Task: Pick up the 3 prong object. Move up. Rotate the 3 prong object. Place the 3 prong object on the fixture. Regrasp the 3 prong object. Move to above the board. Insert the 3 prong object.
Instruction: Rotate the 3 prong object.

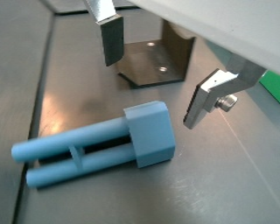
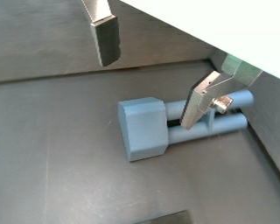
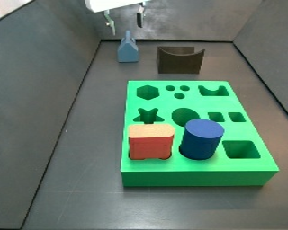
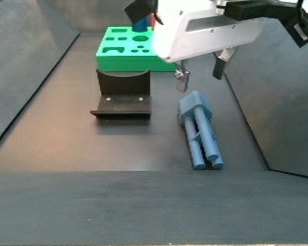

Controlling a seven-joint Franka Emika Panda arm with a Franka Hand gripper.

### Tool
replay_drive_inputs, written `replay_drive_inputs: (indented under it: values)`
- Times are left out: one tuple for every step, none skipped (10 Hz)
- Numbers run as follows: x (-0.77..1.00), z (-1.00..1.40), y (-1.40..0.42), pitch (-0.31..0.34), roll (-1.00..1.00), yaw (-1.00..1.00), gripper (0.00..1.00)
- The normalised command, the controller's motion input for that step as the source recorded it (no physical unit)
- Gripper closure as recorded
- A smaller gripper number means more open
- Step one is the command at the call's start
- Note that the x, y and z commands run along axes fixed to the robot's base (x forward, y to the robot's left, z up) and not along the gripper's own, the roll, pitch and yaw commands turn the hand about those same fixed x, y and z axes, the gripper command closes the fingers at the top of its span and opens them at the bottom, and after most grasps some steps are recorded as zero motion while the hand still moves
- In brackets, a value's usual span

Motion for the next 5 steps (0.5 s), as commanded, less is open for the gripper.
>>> replay_drive_inputs:
  values:
    - [0.04,-0.05,0.01,-0.001,0.00,1.00,0.00]
    - [0.04,-0.05,0.01,-0.001,0.00,1.00,0.00]
    - [0.04,-0.05,0.01,-0.001,0.00,1.00,0.00]
    - [0.04,-0.05,0.01,-0.001,0.00,1.00,0.00]
    - [0.04,-0.05,0.01,-0.001,0.00,1.00,0.00]
